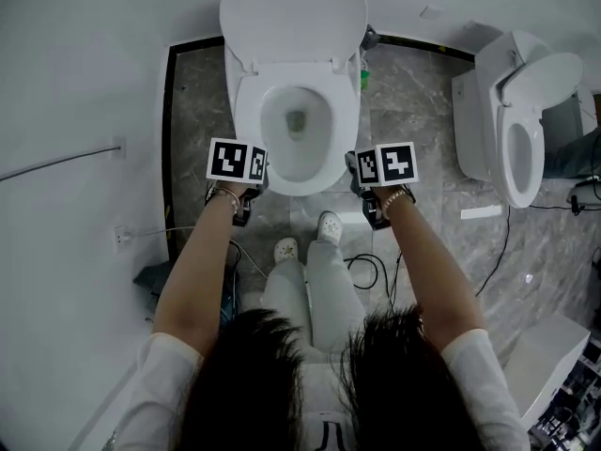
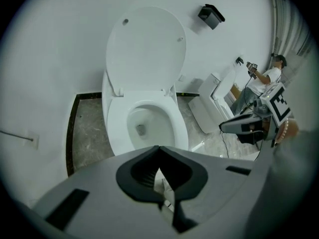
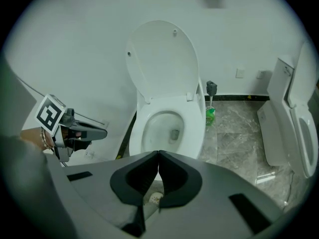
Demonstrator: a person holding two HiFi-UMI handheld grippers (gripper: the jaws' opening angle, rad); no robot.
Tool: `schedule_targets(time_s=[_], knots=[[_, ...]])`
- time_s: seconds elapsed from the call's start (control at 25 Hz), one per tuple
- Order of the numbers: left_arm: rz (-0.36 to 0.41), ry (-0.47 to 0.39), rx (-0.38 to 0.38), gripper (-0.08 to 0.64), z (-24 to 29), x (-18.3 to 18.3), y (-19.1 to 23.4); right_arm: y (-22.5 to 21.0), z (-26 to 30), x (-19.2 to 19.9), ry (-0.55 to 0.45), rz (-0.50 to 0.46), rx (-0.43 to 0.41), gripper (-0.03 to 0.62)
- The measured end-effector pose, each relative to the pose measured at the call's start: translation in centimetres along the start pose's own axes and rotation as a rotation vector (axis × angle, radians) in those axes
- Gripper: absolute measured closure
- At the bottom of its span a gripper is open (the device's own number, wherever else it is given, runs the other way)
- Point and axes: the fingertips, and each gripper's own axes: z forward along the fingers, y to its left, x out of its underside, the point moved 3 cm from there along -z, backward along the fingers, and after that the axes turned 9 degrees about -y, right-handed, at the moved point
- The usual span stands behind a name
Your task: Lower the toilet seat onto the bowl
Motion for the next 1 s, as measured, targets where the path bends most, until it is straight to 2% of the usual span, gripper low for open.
schedule_targets(time_s=[0.16,0.68,1.0], knots=[[0.06,-0.032,-0.011,0.551,-2.2,-1.1,-1.2,1.2,-2.1,-1.1,-0.03,-0.03,-0.013,0.565],[0.002,-0.175,-0.015,0.551,-10.1,-5.2,-3.4,5.1,-8.5,-5.6,-0.099,-0.126,-0.052,0.564],[-0.042,-0.249,-0.018,0.551,-13.6,-7.8,-4.1,6.0,-12.4,-7.2,-0.143,-0.13,-0.064,0.565]])
